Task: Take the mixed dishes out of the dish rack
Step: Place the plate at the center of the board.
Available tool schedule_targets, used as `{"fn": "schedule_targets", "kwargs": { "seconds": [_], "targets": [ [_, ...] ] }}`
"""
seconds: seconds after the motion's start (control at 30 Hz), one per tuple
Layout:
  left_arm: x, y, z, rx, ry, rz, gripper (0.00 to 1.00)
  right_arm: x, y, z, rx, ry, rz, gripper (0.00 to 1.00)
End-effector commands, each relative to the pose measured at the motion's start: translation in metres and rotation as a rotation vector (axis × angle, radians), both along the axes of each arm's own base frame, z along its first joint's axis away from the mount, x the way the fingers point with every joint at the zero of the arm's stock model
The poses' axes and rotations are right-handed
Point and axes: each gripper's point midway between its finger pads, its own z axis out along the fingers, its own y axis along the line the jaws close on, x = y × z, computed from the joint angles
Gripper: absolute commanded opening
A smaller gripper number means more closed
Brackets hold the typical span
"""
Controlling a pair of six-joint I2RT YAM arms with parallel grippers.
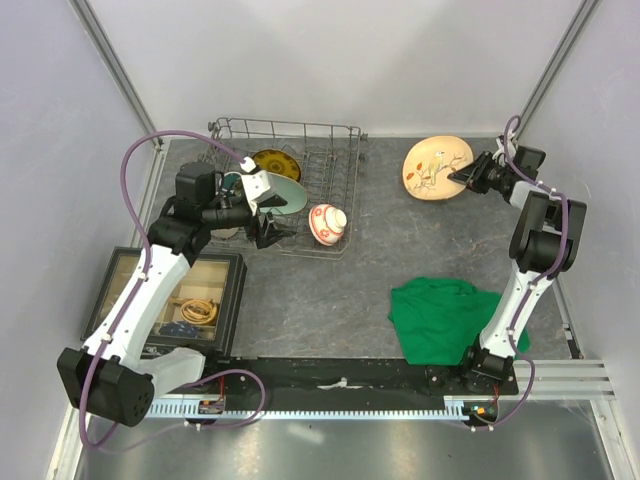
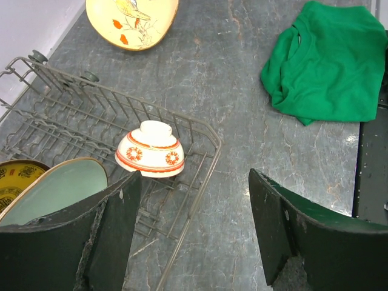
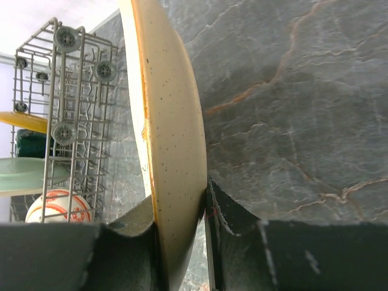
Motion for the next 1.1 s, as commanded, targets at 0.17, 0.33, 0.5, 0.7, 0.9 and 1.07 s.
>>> {"fn": "schedule_targets", "kwargs": {
  "seconds": [0.17, 0.33, 0.5, 0.7, 0.9, 1.07],
  "targets": [
    [0.002, 0.0, -0.002, 0.007, -0.042, -0.022, 0.78, 0.029, 0.001, 0.054, 0.066, -0.21, 0.065, 0.0],
    [0.002, 0.0, -0.001, 0.005, -0.043, -0.023, 0.78, 0.031, 0.001, 0.039, 0.063, -0.187, 0.075, 0.0],
    [0.002, -0.001, -0.004, 0.005, -0.034, -0.025, 0.78, 0.03, 0.002, 0.028, 0.072, -0.17, 0.079, 0.01],
    [0.003, -0.001, -0.006, 0.009, -0.037, -0.022, 0.78, 0.031, 0.002, 0.02, 0.069, -0.162, 0.082, 0.02],
    [0.004, -0.001, -0.009, 0.009, -0.031, -0.023, 0.78, 0.029, 0.004, 0.007, 0.04, -0.141, 0.093, 0.04],
    [0.003, -0.001, -0.011, 0.013, -0.029, -0.023, 0.77, 0.027, 0.004, -0.002, 0.019, -0.123, 0.096, 0.15]
  ]
}}
